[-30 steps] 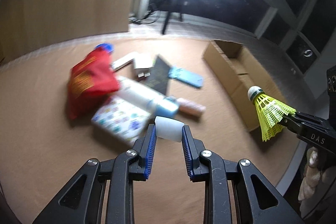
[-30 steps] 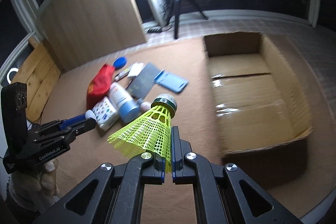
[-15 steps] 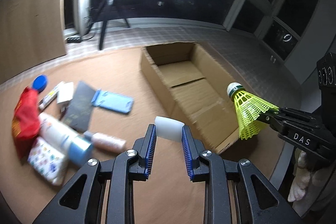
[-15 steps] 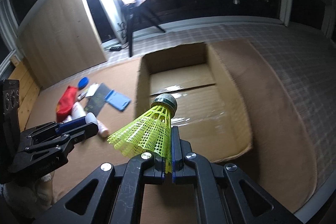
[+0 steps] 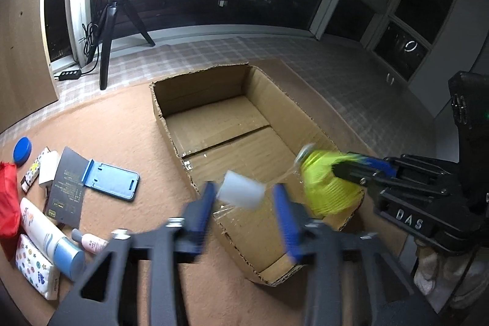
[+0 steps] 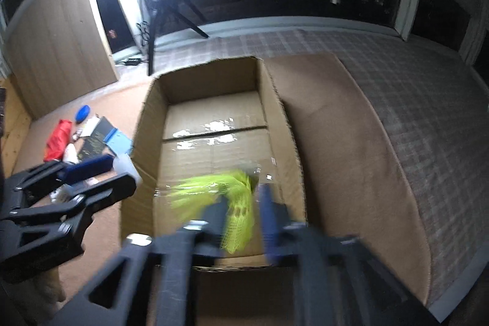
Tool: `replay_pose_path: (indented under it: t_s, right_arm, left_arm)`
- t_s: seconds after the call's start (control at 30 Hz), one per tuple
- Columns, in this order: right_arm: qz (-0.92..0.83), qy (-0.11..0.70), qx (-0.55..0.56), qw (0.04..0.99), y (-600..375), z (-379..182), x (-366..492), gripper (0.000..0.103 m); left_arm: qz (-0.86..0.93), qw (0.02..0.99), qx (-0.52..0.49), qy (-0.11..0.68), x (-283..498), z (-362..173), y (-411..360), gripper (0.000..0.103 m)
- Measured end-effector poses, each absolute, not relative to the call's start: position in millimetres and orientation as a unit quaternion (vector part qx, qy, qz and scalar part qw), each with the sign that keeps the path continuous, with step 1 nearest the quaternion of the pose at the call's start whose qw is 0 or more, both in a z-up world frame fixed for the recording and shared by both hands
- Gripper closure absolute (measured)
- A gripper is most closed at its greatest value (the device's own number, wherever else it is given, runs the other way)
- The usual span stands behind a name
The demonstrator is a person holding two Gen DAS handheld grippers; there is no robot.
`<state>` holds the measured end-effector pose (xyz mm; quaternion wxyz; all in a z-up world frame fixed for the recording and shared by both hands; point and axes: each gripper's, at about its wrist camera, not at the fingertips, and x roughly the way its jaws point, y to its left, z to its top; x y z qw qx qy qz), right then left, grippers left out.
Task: Organize objects
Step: 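Carry the shuttlecock into the cardboard box and open the right gripper, then move the right gripper back to the items and close on the AQUA sunscreen tube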
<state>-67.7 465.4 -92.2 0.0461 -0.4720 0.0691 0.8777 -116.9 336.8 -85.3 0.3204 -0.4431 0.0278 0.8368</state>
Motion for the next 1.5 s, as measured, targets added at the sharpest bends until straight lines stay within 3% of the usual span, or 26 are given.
replay_pose_path:
  t_s: [0.03, 0.53, 1.5]
  right_arm:
    - [0.879, 0.072, -0.468, 0.05, 467.3, -91.6, -66.4, 0.047]
    - [0.881, 0.115, -0.458, 0.019, 448.5, -83.8, -60.9, 0.047]
    - [0.849, 0.1, -0.491, -0.169, 257.8, -93.1, -132.9, 0.049]
  left_arm:
    - [0.84, 0.319, -0.438, 0.027, -115.8, -84.1, 336.9, 0.037]
    - [0.849, 0.285, -0.443, 0.021, -110.6, -80.5, 290.5, 0.036]
    - [0.861, 0.131, -0.488, -0.055, -146.3, -108.2, 49.8, 0.037]
